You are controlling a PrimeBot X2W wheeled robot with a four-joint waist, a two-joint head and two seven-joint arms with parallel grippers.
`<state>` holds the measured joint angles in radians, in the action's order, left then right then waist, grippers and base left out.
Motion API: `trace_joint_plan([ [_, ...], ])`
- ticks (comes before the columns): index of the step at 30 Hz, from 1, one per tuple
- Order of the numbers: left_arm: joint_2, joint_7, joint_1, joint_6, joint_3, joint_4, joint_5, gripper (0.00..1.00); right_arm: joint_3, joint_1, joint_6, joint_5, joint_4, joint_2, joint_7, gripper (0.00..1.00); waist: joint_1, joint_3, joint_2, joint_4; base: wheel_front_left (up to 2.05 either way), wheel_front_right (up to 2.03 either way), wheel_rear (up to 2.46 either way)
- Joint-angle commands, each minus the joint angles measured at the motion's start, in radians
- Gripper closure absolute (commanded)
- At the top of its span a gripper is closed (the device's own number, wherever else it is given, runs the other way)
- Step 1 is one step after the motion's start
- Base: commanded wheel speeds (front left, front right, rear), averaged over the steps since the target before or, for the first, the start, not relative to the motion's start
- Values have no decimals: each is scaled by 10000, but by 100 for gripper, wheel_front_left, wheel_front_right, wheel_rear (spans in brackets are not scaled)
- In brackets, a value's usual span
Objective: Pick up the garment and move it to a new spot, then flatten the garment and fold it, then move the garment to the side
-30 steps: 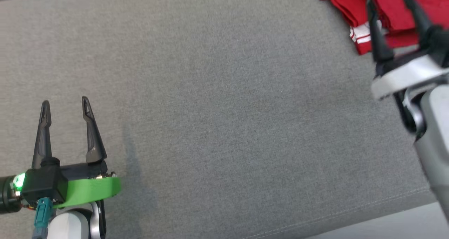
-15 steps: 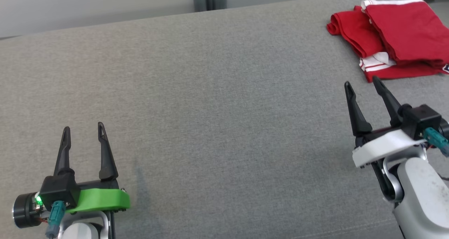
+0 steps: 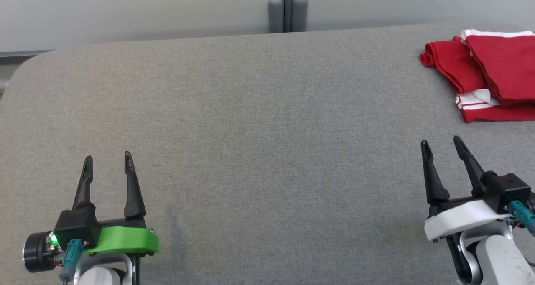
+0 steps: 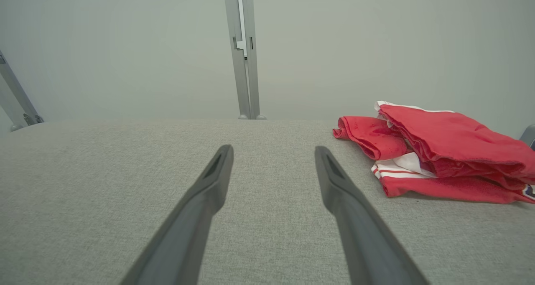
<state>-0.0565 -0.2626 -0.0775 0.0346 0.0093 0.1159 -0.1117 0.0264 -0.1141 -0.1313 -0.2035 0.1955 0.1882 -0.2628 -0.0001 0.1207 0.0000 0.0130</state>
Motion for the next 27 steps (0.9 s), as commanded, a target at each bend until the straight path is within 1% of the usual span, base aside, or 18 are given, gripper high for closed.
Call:
trace_joint_plan([
  [1,-3,-19,-76,-88,59,59,59,0,-69,201,12,147,-55,-79,-22,0,1,-114,0,90,0,0,0],
  [8,23,-19,97,-314,161,277,-8,0,-211,520,12,443,-148,-380,-22,0,1,-252,0,50,0,0,0],
  [17,39,-19,82,-382,172,310,-1,0,-368,563,12,525,-191,-551,-22,0,1,-258,0,32,0,0,0],
  [26,47,-19,59,-338,284,389,47,0,-339,535,13,538,-123,-567,-22,0,1,-267,0,11,0,0,0],
  [27,48,1,50,-347,243,422,-5,100,-342,482,-2,472,-101,-546,0,100,1,-269,0,11,0,0,0],
])
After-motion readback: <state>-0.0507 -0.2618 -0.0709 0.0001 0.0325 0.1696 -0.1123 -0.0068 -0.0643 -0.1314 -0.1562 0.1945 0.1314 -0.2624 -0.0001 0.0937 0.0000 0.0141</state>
